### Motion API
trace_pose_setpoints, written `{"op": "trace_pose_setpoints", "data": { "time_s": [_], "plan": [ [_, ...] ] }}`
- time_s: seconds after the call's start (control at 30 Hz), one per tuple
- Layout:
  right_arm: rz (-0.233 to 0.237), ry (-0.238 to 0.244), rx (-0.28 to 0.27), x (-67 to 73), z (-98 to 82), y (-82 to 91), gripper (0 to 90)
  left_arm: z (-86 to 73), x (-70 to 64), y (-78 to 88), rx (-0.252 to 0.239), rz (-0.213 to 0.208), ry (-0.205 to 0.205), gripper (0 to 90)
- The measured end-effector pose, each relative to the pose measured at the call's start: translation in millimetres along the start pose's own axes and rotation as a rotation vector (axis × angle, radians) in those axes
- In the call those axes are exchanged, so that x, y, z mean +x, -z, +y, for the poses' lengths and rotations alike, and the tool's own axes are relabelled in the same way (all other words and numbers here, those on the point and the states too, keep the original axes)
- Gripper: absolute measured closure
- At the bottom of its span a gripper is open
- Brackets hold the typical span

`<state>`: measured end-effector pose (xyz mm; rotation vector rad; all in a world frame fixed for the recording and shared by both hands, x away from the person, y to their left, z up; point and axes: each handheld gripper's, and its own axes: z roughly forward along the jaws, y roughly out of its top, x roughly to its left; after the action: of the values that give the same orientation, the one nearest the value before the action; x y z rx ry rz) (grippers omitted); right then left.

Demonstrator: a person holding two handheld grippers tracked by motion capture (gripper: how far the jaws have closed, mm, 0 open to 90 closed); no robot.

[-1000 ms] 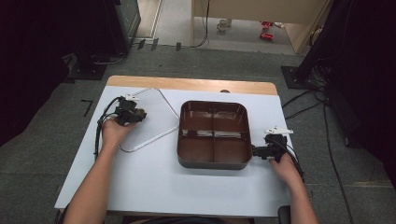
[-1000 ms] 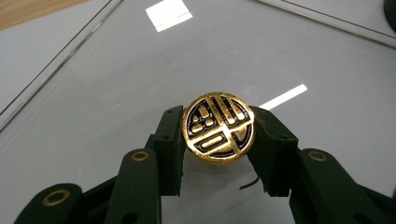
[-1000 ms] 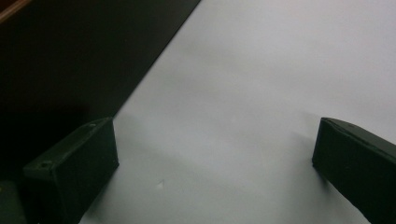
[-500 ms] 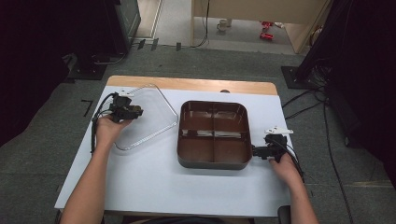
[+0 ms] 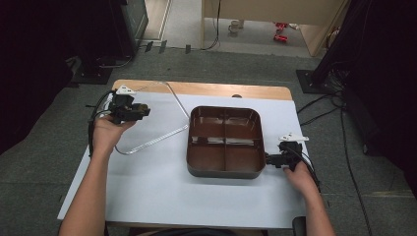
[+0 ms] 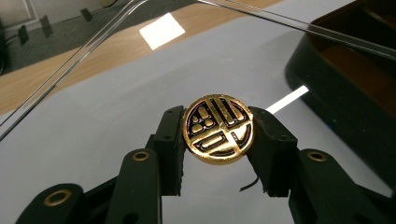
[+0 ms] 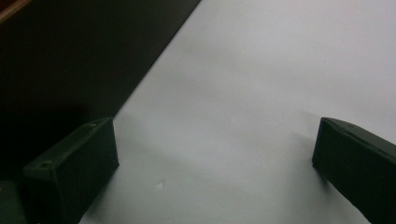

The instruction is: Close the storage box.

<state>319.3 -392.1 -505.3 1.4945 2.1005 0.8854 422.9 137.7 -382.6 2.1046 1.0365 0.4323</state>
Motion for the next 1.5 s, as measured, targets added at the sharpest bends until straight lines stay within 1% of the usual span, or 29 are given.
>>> {"op": "trace_pose_setpoints", "data": {
  "time_s": [0.03, 0.07, 0.1, 0.13, 0.17, 0.2, 0.23, 0.33, 0.37, 0.4, 0.43, 0.5, 0.53, 0.57, 0.6, 0.63, 0.67, 0.83, 0.9, 0.93, 0.97, 1.07, 1.1, 1.13, 1.17, 1.3, 1.33, 1.37, 1.5],
  "plan": [
    [0.000, 0.000, 0.000, 0.0, 0.0, 0.0, 0.0, 0.0, 0.0, 0.0, 0.000, 0.000, 0.000, 59.4],
    [0.000, 0.001, 0.000, -0.1, 0.0, 0.0, 0.0, 5.2, -7.7, 2.8, -0.013, -0.020, -0.020, 59.3],
    [0.000, 0.001, 0.000, -0.1, 0.0, 0.0, 0.0, 5.2, -7.7, 2.8, -0.013, -0.020, -0.020, 59.4],
    [0.000, 0.001, 0.000, -0.1, 0.0, 0.0, 0.0, 10.1, -15.5, 4.3, -0.021, -0.043, -0.033, 59.4],
    [0.000, 0.001, 0.000, -0.1, 0.0, 0.0, 0.0, 10.1, -15.5, 4.3, -0.021, -0.043, -0.033, 59.3],
    [0.000, 0.001, 0.000, 0.0, 0.0, 0.0, 0.0, 14.3, -22.9, 4.9, -0.027, -0.068, -0.043, 59.3],
    [0.000, 0.001, 0.000, 0.0, 0.0, 0.0, 0.0, 14.3, -22.9, 4.9, -0.027, -0.068, -0.043, 59.3],
    [0.000, -0.001, 0.001, 0.0, 0.0, 0.1, 0.0, 19.2, -33.4, 4.4, -0.042, -0.102, -0.059, 59.3],
    [0.000, 0.000, 0.000, 0.0, 0.0, 0.0, 0.0, 20.7, -36.5, 3.8, -0.042, -0.107, -0.072, 59.3],
    [0.000, -0.001, 0.000, 0.0, 0.0, 0.0, 0.0, 22.8, -43.9, 1.2, -0.044, -0.107, -0.098, 59.3],
    [0.000, -0.001, 0.000, 0.0, 0.0, 0.0, 0.0, 22.8, -43.9, 1.2, -0.044, -0.107, -0.098, 59.3],
    [0.000, 0.000, 0.000, 0.0, 0.0, 0.0, 0.0, 23.9, -51.4, -2.6, -0.040, -0.107, -0.122, 59.3],
    [0.000, 0.000, 0.000, 0.0, -0.1, 0.0, 0.0, 24.4, -58.1, -7.0, -0.040, -0.119, -0.137, 59.3],
    [0.000, 0.000, 0.000, 0.0, -0.1, 0.0, 0.0, 24.4, -58.1, -7.0, -0.040, -0.119, -0.137, 59.3],
    [0.000, -0.001, 0.000, 0.0, 0.0, 0.0, 0.0, 25.0, -64.5, -11.9, -0.040, -0.139, -0.145, 59.3],
    [0.000, -0.001, 0.000, 0.0, 0.0, 0.0, 0.0, 25.3, -67.7, -14.2, -0.036, -0.149, -0.148, 59.3],
    [0.000, -0.001, 0.000, 0.0, 0.0, 0.0, 0.0, 25.3, -67.7, -14.2, -0.036, -0.149, -0.148, 59.3],
    [0.000, 0.000, 0.000, 0.0, 0.0, 0.0, 0.0, 27.3, -85.1, -27.5, -0.031, -0.201, -0.176, 59.3],
    [0.000, 0.000, 0.000, 0.1, 0.0, 0.0, 0.0, 28.8, -93.2, -32.6, -0.024, -0.214, -0.199, 59.3],
    [0.000, -0.001, 0.000, 0.2, 0.0, 0.0, 0.0, 31.3, -101.2, -37.2, -0.020, -0.236, -0.217, 59.3],
    [0.000, 0.001, 0.000, 0.0, 0.0, 0.1, 0.0, 33.1, -105.4, -39.2, -0.019, -0.248, -0.225, 59.3],
    [0.000, 0.001, 0.000, 0.0, 0.0, 0.0, 0.0, 38.7, -120.8, -46.2, -0.028, -0.275, -0.260, 59.3],
    [-0.001, 0.001, 0.000, 0.0, 0.0, 0.0, 0.0, 38.7, -120.8, -46.2, -0.028, -0.275, -0.260, 59.3],
    [0.000, 0.000, -0.001, 0.1, -0.1, 0.0, 0.0, 42.2, -131.6, -51.4, -0.030, -0.295, -0.287, 59.3],
    [0.000, 0.000, -0.001, 0.1, -0.1, 0.0, 0.0, 42.2, -131.6, -51.4, -0.030, -0.295, -0.287, 59.3],
    [0.000, -0.001, -0.001, 0.1, -0.1, 0.0, 0.0, 49.3, -149.8, -62.0, -0.023, -0.329, -0.332, 59.3],
    [0.001, -0.001, 0.000, 0.1, -0.1, 0.0, 0.0, 52.5, -157.1, -66.2, -0.019, -0.342, -0.342, 59.3],
    [0.001, -0.001, 0.000, 0.1, -0.1, 0.0, 0.0, 52.5, -157.1, -66.2, -0.019, -0.342, -0.342, 59.3],
    [0.000, 0.000, -0.001, 0.0, -0.1, 0.0, 0.0, 57.9, -168.8, -72.7, -0.015, -0.358, -0.358, 59.3]
  ]
}}
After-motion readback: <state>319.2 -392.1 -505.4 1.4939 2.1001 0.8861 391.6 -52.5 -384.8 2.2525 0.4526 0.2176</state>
